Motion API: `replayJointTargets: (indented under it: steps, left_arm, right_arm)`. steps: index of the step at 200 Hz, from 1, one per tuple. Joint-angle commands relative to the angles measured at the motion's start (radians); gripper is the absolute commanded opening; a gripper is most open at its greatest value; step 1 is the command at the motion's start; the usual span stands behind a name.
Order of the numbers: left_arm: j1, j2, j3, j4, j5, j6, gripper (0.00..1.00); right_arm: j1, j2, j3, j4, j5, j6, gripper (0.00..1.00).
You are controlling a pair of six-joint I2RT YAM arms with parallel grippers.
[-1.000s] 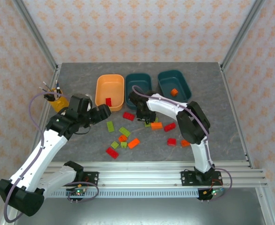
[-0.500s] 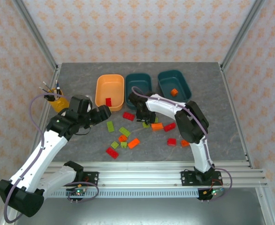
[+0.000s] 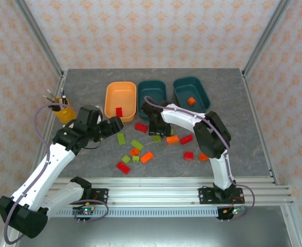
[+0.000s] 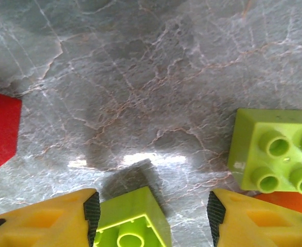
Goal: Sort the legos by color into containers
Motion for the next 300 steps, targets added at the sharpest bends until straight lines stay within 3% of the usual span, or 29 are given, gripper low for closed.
replayJointTargets:
  steps: [1, 52, 111, 172, 214, 250, 300]
  left_arm:
    - [-0.007, -0.020, -0.011, 0.010, -0.002, -0.018, 0.88]
    - [-0.015, -0.093, -0.060, -0.028, 0.031, -0.023, 0.89]
    - [-0.015, -0.219, -0.136, -0.065, 0.104, -0.053, 0.91]
    - [-0.016, -0.242, -0.158, -0.046, 0.110, -0.073, 0.91]
    - [-0.015, -0.259, -0.139, -0.038, 0.117, -0.078, 0.92]
    - [-0.017, -0.197, -0.065, 0.015, 0.072, -0.106, 0.94]
    - [-0.013, -0.004, 0.025, 0.110, 0.009, -0.147, 0.94]
  right_arm:
    - [0.023, -0.033, 0.004, 0.001, 0.002, -0.043, 0.62]
    - [0.057, -0.057, -0.027, 0.020, -0.033, -0.161, 0.65]
    - [0.057, -0.018, -0.050, -0.017, 0.036, -0.280, 0.66]
    - [0.057, 0.036, -0.035, 0.023, 0.027, -0.253, 0.45]
    - [0.058, -0.039, -0.018, 0.026, 0.075, -0.231, 0.31]
    - [0.039, -0.092, 0.123, -0.030, 0.166, -0.217, 0.29]
    - [-0.067, 0.112, 0.429, -0.065, 0.154, -0.185, 0.29]
